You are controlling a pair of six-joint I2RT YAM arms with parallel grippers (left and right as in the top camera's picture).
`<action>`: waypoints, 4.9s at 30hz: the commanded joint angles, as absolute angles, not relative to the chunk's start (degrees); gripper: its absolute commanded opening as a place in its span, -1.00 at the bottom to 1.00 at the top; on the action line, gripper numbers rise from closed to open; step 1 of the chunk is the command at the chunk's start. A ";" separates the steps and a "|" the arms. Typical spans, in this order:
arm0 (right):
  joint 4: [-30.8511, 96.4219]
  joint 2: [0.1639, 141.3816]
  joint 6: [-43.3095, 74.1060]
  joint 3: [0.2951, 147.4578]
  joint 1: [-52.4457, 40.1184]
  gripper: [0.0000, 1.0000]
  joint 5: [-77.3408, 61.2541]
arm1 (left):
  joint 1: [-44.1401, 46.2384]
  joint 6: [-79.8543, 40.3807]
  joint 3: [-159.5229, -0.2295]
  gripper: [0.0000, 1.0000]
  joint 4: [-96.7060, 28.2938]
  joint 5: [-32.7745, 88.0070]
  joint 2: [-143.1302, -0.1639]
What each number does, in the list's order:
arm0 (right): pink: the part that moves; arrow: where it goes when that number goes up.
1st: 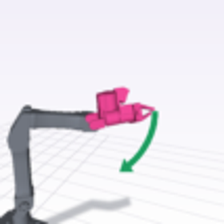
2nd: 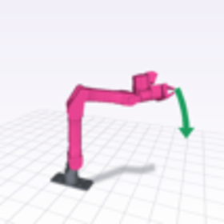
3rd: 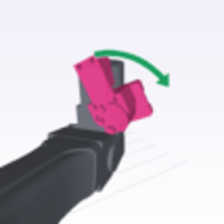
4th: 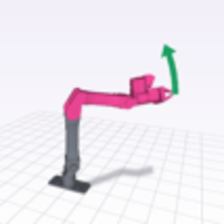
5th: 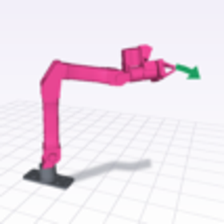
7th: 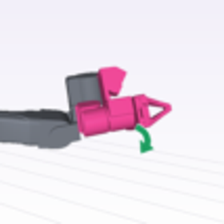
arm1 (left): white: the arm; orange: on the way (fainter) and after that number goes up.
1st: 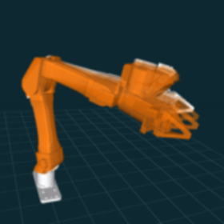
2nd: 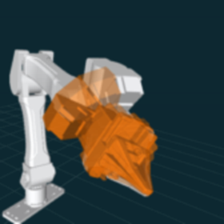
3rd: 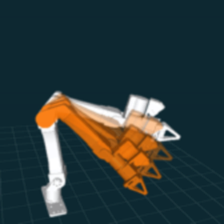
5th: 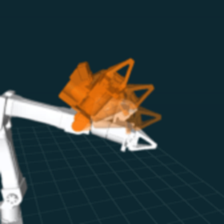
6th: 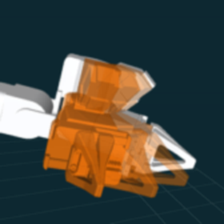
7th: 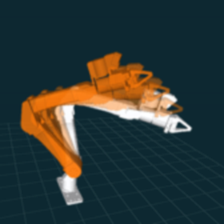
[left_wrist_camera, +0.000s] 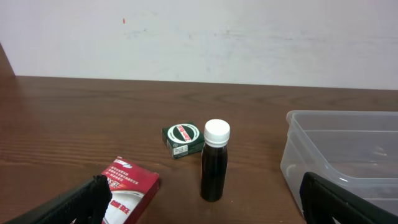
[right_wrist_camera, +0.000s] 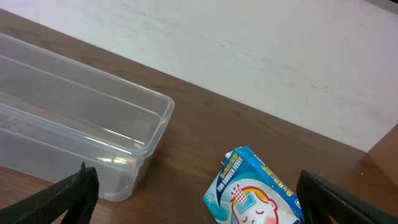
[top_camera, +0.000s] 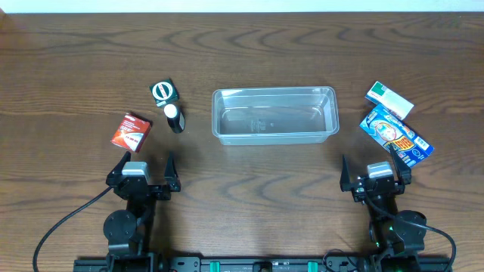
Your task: Pack container
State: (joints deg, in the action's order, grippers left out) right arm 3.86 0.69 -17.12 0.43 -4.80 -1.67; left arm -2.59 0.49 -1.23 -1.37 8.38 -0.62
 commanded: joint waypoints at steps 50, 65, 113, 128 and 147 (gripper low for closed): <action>10.81 32.27 -8.16 35.77 -2.85 0.99 -6.24 | -2.98 1.50 -0.23 0.96 -3.36 8.75 -0.30; 51.88 70.70 -14.39 82.46 -1.50 0.98 -5.10 | -2.98 1.48 -0.23 0.96 -3.36 8.75 -0.30; 62.13 105.89 -19.07 79.24 10.98 0.32 -4.47 | -2.98 1.48 -0.23 0.96 -3.36 8.75 -0.30; 59.48 105.89 -13.61 79.05 12.36 -0.63 -2.81 | -2.98 1.48 -0.23 0.96 -3.36 8.75 -0.30; 69.34 105.38 -8.16 88.75 12.36 -0.98 -11.00 | -2.98 1.48 -0.23 0.96 -3.36 8.75 -0.30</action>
